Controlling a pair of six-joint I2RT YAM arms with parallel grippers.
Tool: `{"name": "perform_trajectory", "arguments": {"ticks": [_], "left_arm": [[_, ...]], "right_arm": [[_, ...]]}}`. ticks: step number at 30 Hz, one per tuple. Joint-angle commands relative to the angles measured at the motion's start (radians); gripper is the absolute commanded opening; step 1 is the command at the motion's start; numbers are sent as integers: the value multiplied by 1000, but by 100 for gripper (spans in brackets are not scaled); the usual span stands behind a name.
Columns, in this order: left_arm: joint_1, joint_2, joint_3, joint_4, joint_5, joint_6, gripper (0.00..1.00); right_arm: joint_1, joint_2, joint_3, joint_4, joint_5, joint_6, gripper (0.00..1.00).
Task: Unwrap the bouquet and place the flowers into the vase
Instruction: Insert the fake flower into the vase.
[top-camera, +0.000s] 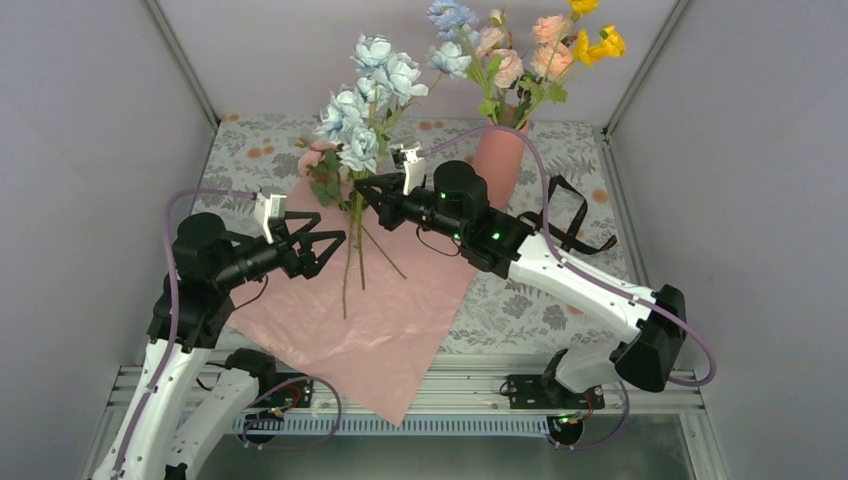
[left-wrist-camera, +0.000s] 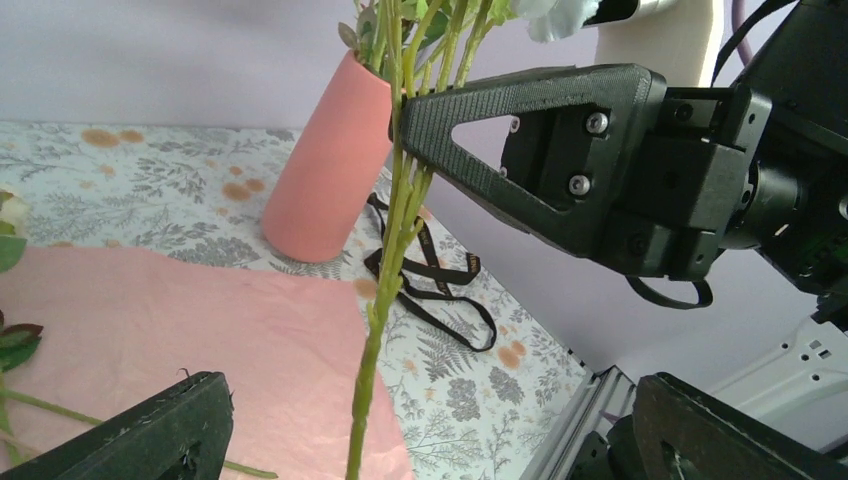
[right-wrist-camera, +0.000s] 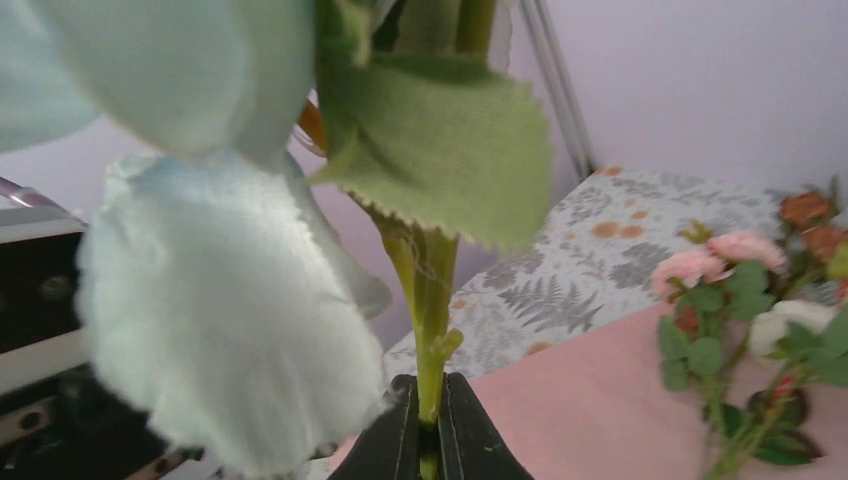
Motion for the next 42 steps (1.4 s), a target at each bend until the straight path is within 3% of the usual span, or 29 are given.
{"name": "perform_trajectory", "arguments": {"ticks": [1,7,15,18,28,42], "left_arm": [[1,-12,22,-20,-17,30,100],[1,-7,2,-33,-42,55,100],[1,34,-23,-52,-112,94,100],[1,51,-35,-57,-136,114,100],[1,75,-72,-69,-193,178,100],[1,61,-82,-67,-216,183,100]], "right_arm": [[8,-48,56,-41,113,-188,4],[9,-99,94,-54,248,-350,4],[3,-89,222,-49,639,-625,4],[-26,-70,249,-16,703,-692,4],[-228,-23,322,18,702,-664,4],[-479,76,447,42,569,-506,4]]}}
